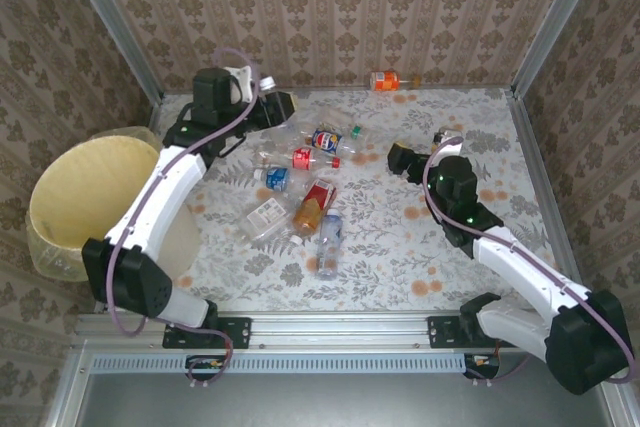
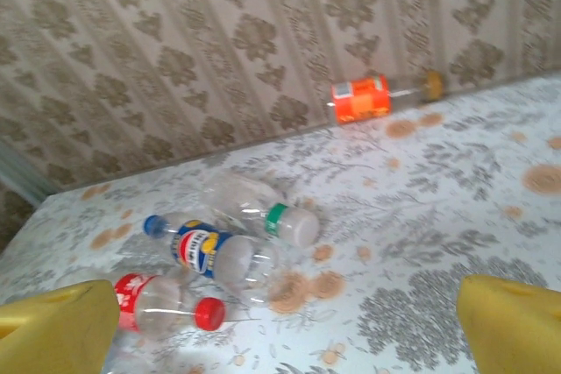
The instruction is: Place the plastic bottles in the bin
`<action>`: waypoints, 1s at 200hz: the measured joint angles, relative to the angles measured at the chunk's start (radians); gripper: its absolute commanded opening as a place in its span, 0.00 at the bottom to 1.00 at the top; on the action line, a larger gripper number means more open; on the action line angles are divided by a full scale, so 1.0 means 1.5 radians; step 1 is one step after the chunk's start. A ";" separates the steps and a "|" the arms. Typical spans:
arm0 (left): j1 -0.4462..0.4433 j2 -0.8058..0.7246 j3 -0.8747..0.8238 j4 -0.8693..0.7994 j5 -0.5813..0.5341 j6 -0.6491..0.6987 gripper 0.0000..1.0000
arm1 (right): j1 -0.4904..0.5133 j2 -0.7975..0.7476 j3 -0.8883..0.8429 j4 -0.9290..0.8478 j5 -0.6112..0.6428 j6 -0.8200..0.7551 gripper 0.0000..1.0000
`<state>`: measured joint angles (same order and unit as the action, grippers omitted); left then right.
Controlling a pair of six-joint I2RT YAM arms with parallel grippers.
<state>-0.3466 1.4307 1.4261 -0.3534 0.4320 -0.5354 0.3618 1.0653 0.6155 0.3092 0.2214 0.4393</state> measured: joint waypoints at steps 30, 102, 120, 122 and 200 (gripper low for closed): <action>0.019 -0.061 0.006 -0.054 -0.036 0.030 0.57 | -0.012 0.035 -0.001 0.000 0.007 0.025 1.00; 0.049 -0.123 0.107 -0.222 -0.201 0.130 0.57 | -0.016 0.101 0.008 0.001 0.002 0.039 1.00; 0.049 -0.132 0.145 -0.262 -0.271 0.160 0.57 | -0.017 0.111 0.015 0.001 -0.004 0.040 1.00; 0.049 -0.132 0.150 -0.266 -0.278 0.164 0.57 | -0.017 0.111 0.016 0.001 -0.005 0.039 1.00; 0.159 -0.144 0.209 -0.366 -0.511 0.265 0.58 | -0.018 0.130 0.035 0.000 -0.026 0.040 1.00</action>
<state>-0.1085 1.2152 1.7397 -0.9028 -0.3344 -0.1383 0.3351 1.2610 0.6678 0.3096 0.1829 0.4995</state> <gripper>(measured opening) 0.630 0.999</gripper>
